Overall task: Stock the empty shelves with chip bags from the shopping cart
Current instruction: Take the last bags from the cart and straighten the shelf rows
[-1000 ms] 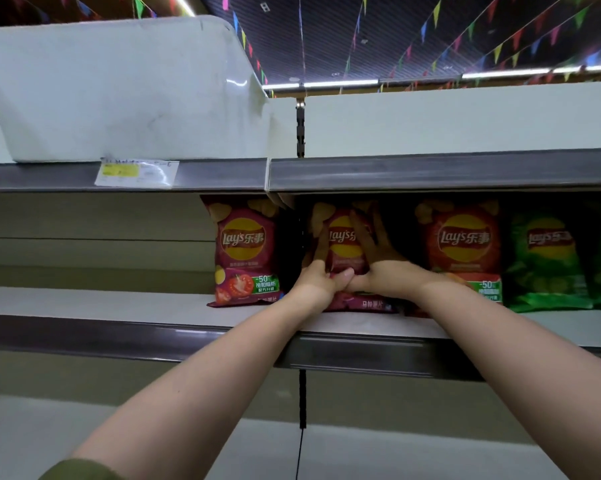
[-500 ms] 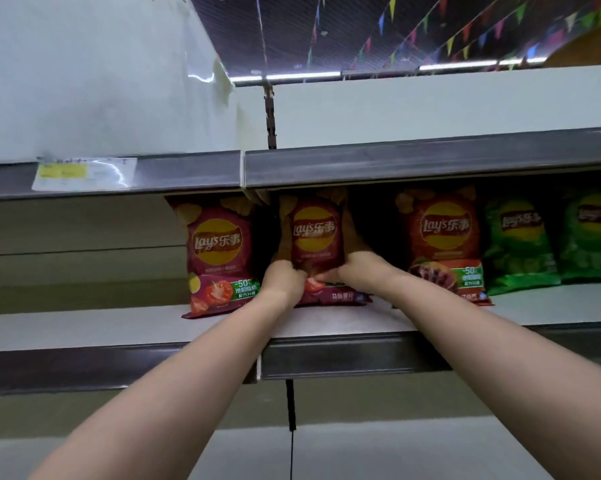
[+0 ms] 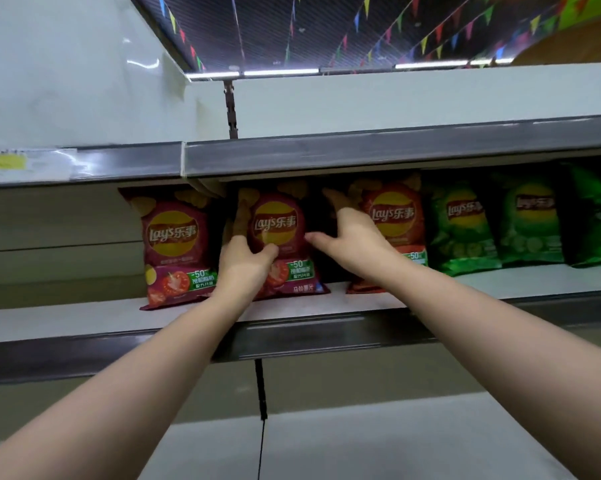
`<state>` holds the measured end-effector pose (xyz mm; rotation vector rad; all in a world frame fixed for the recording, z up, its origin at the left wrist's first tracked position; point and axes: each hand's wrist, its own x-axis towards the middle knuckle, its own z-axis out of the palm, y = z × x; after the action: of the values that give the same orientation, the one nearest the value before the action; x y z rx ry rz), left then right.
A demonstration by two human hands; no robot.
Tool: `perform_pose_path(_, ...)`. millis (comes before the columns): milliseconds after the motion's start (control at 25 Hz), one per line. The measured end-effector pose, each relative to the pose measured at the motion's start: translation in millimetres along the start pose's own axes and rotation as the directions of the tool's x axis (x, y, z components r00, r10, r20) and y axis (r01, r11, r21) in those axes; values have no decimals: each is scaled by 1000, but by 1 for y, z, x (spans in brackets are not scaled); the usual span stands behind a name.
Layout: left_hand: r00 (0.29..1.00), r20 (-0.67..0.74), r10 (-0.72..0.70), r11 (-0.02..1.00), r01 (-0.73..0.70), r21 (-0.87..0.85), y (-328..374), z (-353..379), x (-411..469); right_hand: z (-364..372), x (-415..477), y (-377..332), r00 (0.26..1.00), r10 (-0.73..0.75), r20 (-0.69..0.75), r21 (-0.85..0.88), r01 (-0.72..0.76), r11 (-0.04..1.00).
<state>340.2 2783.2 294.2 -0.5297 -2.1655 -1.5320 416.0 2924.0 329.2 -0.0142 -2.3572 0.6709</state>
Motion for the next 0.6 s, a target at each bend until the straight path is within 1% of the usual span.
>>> perform_pose_path(40,997,-57,56,992,-49,112,6,4,-6,-9,-4,9,996,-25,-83,-17,24,1000)
perform_pose_path(80,989,-90,114,977,-95,189,14,9,-12,-17,-6,19,986,-30,-162,-28,25,999)
perform_pose_path(120,988,-88,129,968,-107,225,21,17,-17,-24,-6,32,972,-9,-237,-31,2,1000)
perform_pose_path(160,989,-71,128,964,-108,244,30,28,-23,-32,-6,45,961,28,-274,-27,-37,999)
perform_pose_path(200,994,-41,99,964,-86,251,37,41,-28,-41,-5,57,960,78,-270,-14,-85,996)
perform_pose_path(280,998,2,58,967,-57,248,51,68,-38,-55,-1,77,963,222,-151,26,-221,975)
perform_pose_path(360,997,-3,74,974,-71,214,64,94,-43,-59,8,101,945,328,-2,68,-327,942)
perform_pose_path(400,998,4,63,983,-62,173,68,105,-43,-57,15,111,937,346,42,103,-348,932)
perform_pose_path(440,999,35,22,992,-26,123,71,115,-41,-56,19,116,930,359,80,172,-368,914)
perform_pose_path(480,996,86,-37,996,29,84,72,122,-38,-54,22,119,921,362,146,276,-390,879)
perform_pose_path(560,974,174,-144,989,136,59,74,132,-35,-50,28,128,897,344,277,486,-440,755)
perform_pose_path(600,965,189,-182,983,178,36,74,135,-34,-47,29,130,883,320,343,555,-465,690)
